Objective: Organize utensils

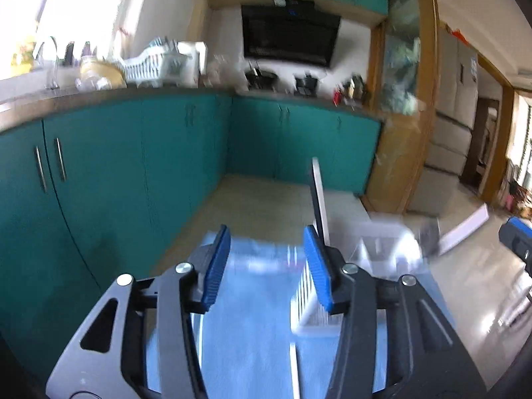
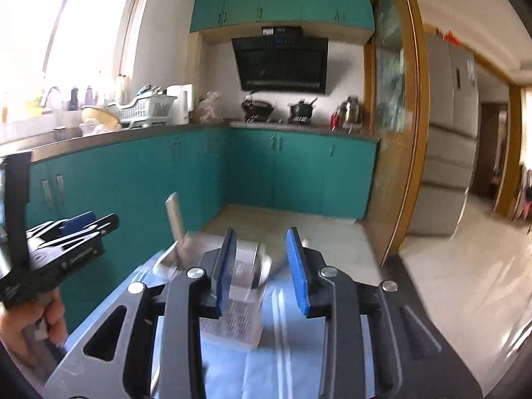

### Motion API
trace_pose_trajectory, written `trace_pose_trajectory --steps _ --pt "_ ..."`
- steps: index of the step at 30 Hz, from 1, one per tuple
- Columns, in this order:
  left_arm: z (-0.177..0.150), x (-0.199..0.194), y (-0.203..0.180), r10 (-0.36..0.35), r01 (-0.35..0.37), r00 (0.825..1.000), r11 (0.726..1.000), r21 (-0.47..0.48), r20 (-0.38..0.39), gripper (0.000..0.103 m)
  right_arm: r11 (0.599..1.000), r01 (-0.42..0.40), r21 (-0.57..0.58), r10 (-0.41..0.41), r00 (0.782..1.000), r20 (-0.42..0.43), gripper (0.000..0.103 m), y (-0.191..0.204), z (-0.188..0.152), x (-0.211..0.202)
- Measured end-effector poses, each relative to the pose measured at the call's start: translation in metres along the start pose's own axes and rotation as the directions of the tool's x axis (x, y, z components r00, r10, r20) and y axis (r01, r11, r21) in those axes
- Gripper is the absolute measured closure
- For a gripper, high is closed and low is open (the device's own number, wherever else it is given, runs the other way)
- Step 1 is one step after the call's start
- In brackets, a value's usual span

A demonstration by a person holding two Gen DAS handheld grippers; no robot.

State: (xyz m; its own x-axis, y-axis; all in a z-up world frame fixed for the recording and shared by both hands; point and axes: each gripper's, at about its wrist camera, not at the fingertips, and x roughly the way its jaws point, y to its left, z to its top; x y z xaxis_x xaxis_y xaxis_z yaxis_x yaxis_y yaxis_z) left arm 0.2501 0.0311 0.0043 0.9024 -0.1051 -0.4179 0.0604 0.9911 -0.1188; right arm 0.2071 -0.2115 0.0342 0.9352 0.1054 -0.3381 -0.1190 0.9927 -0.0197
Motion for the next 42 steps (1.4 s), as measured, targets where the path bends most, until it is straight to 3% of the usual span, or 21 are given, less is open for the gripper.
trace_pose_trajectory --steps 2,4,6,7,10,13,15,18,22,24,26,29,32,34,36,39,42 --pt "-0.031 0.002 0.002 -0.029 0.031 0.994 0.999 0.020 -0.104 0.057 0.997 -0.070 0.022 0.072 0.990 -0.125 0.071 0.002 -0.034 0.004" --pt "-0.057 0.006 0.001 -0.047 0.056 0.981 0.998 0.043 -0.187 0.057 0.990 -0.133 0.051 0.142 0.945 -0.295 0.071 0.011 -0.075 0.026" --pt "-0.084 0.013 -0.003 -0.065 0.085 0.958 0.995 0.060 -0.279 0.057 0.987 -0.146 0.064 0.160 0.904 -0.396 0.071 0.021 -0.104 0.045" --pt "-0.097 0.016 -0.004 -0.079 0.103 0.946 0.993 0.059 -0.314 0.058 0.984 -0.154 0.087 0.177 0.872 -0.457 0.071 0.027 -0.120 0.056" --pt "-0.119 0.022 -0.007 -0.104 0.137 0.922 0.989 0.063 -0.372 0.059 0.965 -0.212 0.153 0.261 0.790 -0.554 0.071 0.042 -0.143 0.077" --pt "-0.131 0.026 -0.012 -0.134 0.172 0.902 0.983 0.057 -0.410 0.059 0.973 -0.197 0.122 0.230 0.758 -0.610 0.071 0.057 -0.152 0.089" --pt "-0.134 0.028 -0.015 -0.141 0.183 0.893 0.981 0.058 -0.426 0.059 0.977 -0.189 0.102 0.212 0.764 -0.609 0.073 0.061 -0.154 0.089" --pt "-0.138 0.030 -0.016 -0.154 0.194 0.886 0.980 0.047 -0.438 0.059 0.978 -0.181 0.101 0.205 0.764 -0.612 0.096 0.060 -0.155 0.083" --pt "-0.140 0.035 -0.017 -0.164 0.204 0.879 0.978 0.041 -0.447 0.061 0.980 -0.129 0.148 0.193 0.780 -0.595 0.097 0.040 -0.157 0.072" --pt "-0.145 0.038 -0.019 -0.168 0.210 0.873 0.977 0.042 -0.458 0.071 0.975 -0.119 0.190 0.208 0.790 -0.576 0.103 0.025 -0.159 0.063" --pt "-0.147 0.040 -0.021 -0.169 0.213 0.865 0.976 0.041 -0.472 0.087 0.972 -0.099 0.213 0.205 0.801 -0.563 0.103 0.012 -0.157 0.054" --pt "-0.152 0.042 -0.023 -0.164 0.213 0.857 0.976 0.047 -0.488 0.092 0.971 -0.077 0.225 0.193 0.807 -0.558 0.103 -0.002 -0.157 0.043" --pt "-0.154 0.041 -0.023 -0.163 0.214 0.855 0.976 0.048 -0.493 0.093 0.961 -0.105 0.255 0.237 0.789 -0.567 0.101 -0.008 -0.157 0.037" --pt "-0.155 0.040 -0.023 -0.164 0.214 0.855 0.976 0.046 -0.492 0.093 0.961 -0.122 0.248 0.247 0.784 -0.570 0.082 -0.007 -0.161 0.034" --pt "-0.155 0.041 -0.023 -0.161 0.210 0.856 0.977 0.046 -0.492 0.093 0.963 -0.137 0.232 0.250 0.780 -0.574 0.073 0.002 -0.166 0.034" --pt "-0.155 0.039 -0.024 -0.157 0.207 0.857 0.977 0.048 -0.491 0.093 0.973 -0.140 0.184 0.224 0.771 -0.597 0.073 0.019 -0.172 0.043" --pt "-0.156 0.035 -0.023 -0.160 0.212 0.855 0.976 0.052 -0.493 0.093 0.988 -0.121 0.099 0.156 0.782 -0.604 0.073 0.034 -0.172 0.046"
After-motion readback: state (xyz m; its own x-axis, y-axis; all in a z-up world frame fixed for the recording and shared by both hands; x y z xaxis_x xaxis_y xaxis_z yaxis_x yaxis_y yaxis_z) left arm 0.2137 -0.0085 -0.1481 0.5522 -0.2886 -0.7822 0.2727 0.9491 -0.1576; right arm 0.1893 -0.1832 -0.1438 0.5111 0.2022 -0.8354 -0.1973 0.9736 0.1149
